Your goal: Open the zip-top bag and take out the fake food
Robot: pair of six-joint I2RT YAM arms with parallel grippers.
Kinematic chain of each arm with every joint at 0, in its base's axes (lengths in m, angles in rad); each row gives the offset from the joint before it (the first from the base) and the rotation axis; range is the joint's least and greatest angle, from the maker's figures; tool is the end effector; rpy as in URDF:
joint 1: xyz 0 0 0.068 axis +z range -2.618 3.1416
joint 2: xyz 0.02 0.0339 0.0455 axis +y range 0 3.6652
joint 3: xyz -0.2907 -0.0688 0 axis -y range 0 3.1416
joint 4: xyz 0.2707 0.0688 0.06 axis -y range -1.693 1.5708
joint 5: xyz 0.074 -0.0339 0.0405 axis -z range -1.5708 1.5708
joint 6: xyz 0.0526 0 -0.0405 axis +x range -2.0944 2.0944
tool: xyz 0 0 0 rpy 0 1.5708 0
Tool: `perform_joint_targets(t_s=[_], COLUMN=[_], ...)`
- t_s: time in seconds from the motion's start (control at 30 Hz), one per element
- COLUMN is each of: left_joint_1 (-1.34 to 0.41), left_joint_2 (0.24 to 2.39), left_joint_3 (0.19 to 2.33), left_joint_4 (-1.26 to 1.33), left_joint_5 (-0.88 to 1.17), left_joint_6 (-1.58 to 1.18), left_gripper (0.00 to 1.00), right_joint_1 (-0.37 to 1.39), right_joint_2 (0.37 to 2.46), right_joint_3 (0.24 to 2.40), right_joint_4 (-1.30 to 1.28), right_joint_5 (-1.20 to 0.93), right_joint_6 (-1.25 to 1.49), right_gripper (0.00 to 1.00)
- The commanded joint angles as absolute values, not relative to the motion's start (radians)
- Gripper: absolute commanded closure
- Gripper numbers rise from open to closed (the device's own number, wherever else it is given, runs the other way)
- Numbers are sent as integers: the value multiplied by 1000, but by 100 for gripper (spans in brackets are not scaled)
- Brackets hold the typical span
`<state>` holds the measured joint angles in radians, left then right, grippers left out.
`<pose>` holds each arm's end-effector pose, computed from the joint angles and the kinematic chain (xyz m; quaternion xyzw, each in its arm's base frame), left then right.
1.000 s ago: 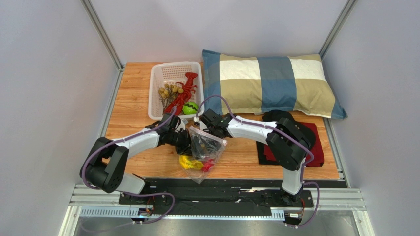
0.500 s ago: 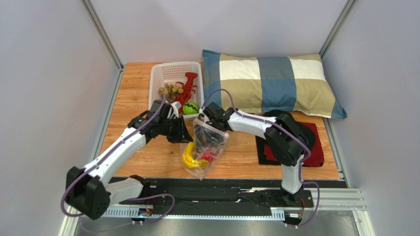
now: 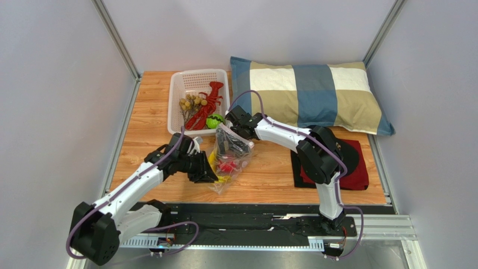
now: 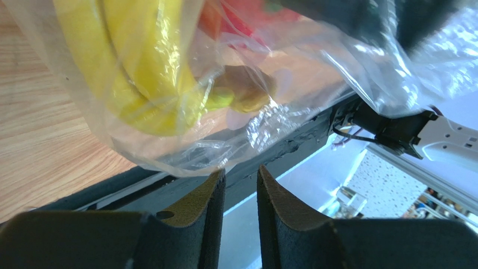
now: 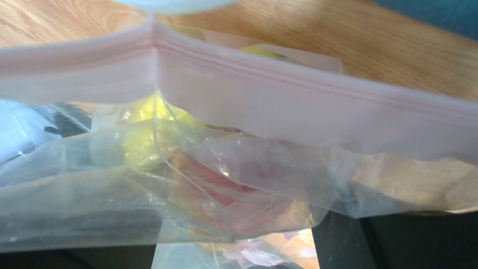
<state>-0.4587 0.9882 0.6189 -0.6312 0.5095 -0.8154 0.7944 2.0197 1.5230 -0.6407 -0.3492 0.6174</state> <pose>0.1670 -0.1111 0.2135 -0.0950 0.9265 -0.3563 0.0750 0.3127 0.3441 0.1871 -0.1222 0.9547 0.2665 0.0511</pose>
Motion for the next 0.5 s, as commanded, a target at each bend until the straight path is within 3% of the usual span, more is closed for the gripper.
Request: perform_joint_targets(t_s=[0.0,0.33,0.47], left_joint_1=[-462,-462,-462], left_joint_2=[1067,1382,1395], left_joint_3=[621,659,672], left_joint_4=[-474,-333,-377], left_joint_5=[557,506,493], left_joint_6=[-847,-833,-805], left_gripper=[68,71,74], right_joint_1=[798,824,827], right_joint_2=[1950,1966,2016], right_joint_3=[1479,1370,1396], right_joint_4=[-640,-522,-543], right_joint_5=[-324,-405,-365], right_joint_6=[592,621,594], right_gripper=[11,10,16])
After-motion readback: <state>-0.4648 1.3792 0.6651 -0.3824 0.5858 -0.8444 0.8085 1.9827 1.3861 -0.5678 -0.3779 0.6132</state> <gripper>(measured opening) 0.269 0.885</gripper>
